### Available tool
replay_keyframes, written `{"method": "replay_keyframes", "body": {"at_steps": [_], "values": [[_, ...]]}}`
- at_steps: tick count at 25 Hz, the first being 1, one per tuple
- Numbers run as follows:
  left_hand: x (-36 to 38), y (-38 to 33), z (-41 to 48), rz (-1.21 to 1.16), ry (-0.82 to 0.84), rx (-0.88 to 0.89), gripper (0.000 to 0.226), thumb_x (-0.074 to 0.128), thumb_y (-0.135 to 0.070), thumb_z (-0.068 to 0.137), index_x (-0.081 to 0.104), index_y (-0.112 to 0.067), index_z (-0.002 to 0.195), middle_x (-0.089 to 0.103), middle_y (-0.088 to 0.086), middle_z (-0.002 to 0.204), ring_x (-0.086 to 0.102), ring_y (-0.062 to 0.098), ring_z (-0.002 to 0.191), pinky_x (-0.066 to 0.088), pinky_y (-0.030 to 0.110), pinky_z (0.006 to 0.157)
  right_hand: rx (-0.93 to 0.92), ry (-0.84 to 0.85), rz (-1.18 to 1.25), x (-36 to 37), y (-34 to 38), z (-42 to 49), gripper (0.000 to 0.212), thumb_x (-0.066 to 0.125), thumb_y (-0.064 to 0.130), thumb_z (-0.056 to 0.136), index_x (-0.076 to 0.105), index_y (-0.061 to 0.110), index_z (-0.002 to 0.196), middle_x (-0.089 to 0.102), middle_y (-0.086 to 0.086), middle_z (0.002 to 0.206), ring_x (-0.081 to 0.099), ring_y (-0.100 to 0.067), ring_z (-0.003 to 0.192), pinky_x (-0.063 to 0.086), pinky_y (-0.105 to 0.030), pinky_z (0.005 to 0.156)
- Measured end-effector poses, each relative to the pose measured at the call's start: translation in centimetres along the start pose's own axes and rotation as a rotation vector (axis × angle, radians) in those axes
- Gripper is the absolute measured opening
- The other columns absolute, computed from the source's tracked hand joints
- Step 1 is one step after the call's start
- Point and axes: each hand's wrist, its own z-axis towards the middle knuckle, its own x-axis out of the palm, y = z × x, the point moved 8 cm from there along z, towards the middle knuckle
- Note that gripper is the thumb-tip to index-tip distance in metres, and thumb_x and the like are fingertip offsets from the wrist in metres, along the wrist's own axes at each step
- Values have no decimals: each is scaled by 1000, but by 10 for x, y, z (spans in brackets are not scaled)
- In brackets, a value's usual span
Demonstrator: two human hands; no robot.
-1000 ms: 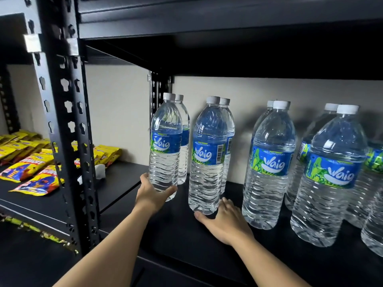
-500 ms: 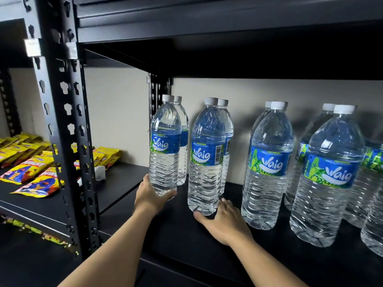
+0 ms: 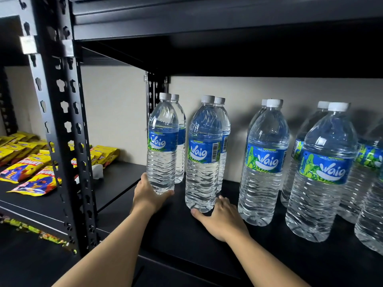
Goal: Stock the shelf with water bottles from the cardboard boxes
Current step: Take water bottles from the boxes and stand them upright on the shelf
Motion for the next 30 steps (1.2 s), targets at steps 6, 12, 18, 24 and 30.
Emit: {"method": "replay_keyframes", "body": {"at_steps": [6, 12, 18, 24, 30], "values": [[0, 1, 1, -4, 2, -2, 86, 90, -42, 59, 44, -15, 127, 59, 7, 126, 53, 27, 121, 45, 40, 100, 3, 6, -3, 1, -1, 1, 108, 35, 82, 82, 16, 4, 155, 10, -10, 165, 7, -21, 152, 9, -37, 123], [-10, -10, -8, -66, 6, 16, 128, 100, -35, 38, 32, -11, 144, 47, 12, 136, 44, 27, 131, 39, 39, 108, 10, -23, 29, -1, -2, 0, 111, 40, 84, 78, 26, 2, 152, 23, -11, 161, 18, -23, 149, 18, -36, 121], [-40, -13, -54, -464, -47, -123, 78, 66, -52, 87, 22, -17, 141, 47, 9, 130, 46, 28, 123, 35, 37, 102, 22, -39, -70, -10, 5, -18, 86, 37, 73, 89, 50, 3, 137, 51, -14, 139, 47, -29, 129, 37, -37, 108], [-56, -39, -136, -323, -23, -70, 4, 63, -16, 88, 60, -14, 87, 70, 5, 71, 68, 23, 77, 46, 36, 73, -105, -58, 109, -28, -4, -95, 46, 41, 37, 101, 53, 13, 138, 47, 0, 148, 44, -20, 135, 36, -31, 109], [-26, -95, -234, -339, 163, 96, 9, 69, -15, 87, 63, -17, 81, 67, 2, 73, 65, 18, 75, 44, 19, 62, -206, -71, 286, -57, -50, -188, 35, 56, 31, 95, 62, 28, 129, 59, 14, 135, 50, -3, 127, 36, -16, 105]]}}
